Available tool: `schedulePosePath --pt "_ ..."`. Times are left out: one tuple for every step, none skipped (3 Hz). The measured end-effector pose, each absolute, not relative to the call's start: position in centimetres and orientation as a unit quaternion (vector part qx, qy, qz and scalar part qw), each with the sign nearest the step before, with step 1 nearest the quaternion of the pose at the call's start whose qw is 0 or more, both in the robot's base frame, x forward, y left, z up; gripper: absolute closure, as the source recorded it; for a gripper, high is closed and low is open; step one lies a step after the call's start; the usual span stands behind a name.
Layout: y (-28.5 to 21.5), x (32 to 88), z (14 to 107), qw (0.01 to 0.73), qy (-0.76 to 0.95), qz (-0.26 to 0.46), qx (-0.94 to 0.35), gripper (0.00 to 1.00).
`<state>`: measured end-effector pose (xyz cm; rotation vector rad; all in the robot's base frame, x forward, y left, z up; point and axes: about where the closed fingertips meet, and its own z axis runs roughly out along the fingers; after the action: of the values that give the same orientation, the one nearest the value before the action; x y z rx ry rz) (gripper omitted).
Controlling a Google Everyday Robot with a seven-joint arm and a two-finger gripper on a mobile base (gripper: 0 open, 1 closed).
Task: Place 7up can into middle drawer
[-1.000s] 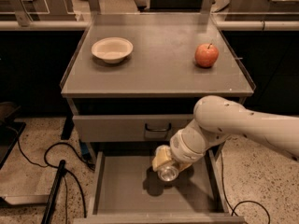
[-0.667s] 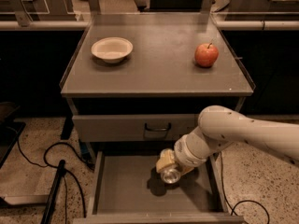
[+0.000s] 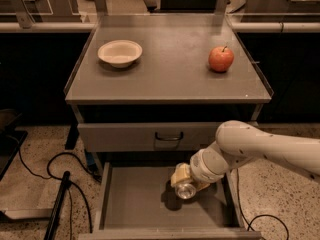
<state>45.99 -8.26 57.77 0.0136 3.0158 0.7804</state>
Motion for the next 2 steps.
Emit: schedulePosePath --pt "-8.0 45.5 53.5 -0.024 0.969 0.246 0.020 1.00" --pt "-7.5 45.7 46.7 -0.057 0.968 0.241 0.045 1.00"
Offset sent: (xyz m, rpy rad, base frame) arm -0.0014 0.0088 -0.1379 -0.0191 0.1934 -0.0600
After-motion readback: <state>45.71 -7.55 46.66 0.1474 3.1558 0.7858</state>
